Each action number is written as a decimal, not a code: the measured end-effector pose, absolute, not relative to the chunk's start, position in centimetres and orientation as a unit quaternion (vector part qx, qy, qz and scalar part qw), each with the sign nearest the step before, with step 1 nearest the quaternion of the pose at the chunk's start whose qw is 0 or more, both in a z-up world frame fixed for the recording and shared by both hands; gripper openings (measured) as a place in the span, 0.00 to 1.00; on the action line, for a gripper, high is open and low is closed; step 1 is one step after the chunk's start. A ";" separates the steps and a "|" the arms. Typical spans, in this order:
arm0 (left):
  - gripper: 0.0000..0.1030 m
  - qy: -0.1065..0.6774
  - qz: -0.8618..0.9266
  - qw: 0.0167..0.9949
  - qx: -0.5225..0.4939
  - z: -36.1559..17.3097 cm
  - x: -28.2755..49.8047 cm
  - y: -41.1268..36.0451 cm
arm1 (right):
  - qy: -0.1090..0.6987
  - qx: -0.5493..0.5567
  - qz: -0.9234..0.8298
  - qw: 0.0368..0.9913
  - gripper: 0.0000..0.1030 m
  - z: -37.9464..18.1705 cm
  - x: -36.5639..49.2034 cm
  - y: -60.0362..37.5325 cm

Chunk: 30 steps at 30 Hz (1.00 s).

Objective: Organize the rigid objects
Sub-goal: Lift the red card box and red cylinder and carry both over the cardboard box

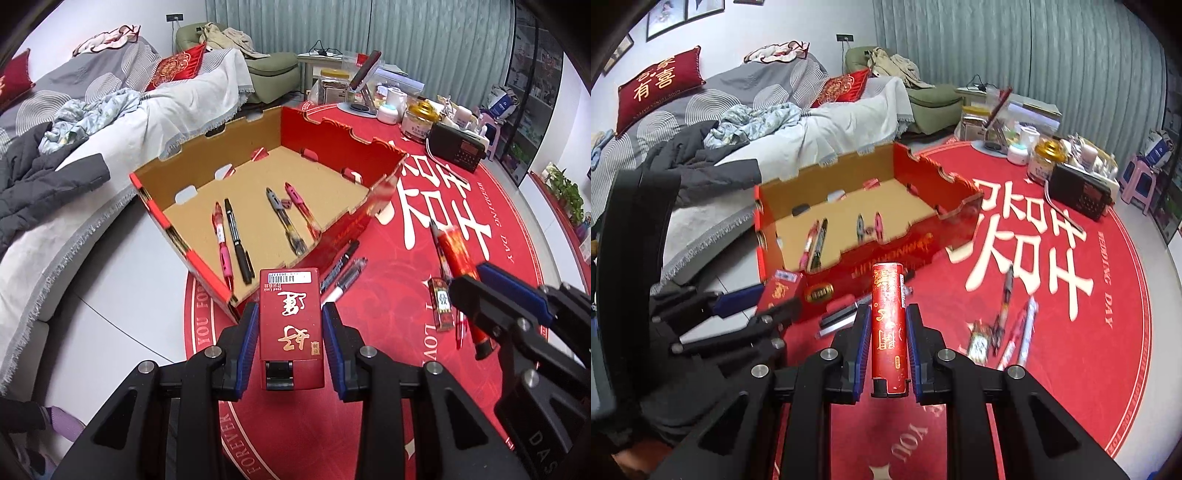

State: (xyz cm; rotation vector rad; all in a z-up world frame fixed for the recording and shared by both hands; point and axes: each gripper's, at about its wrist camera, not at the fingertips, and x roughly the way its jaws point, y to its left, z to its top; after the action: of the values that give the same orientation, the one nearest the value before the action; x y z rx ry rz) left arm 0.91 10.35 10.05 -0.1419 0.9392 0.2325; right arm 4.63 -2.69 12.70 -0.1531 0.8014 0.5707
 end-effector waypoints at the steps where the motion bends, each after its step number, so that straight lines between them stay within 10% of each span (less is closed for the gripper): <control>1: 0.36 0.451 0.113 0.883 -0.068 10.2 1.2 10.5 | 0.382 -0.074 0.275 0.879 0.19 12.9 4.9 -2.4; 30: 0.36 0.452 0.141 0.875 -0.103 11.2 8.1 17.3 | 0.390 -0.085 0.299 0.867 0.19 13.7 13.6 4.6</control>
State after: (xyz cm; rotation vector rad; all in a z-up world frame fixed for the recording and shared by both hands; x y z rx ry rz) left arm 8.10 17.26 11.25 -0.2158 0.9428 0.2941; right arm 13.61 4.61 13.65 -0.1780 0.8172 0.6252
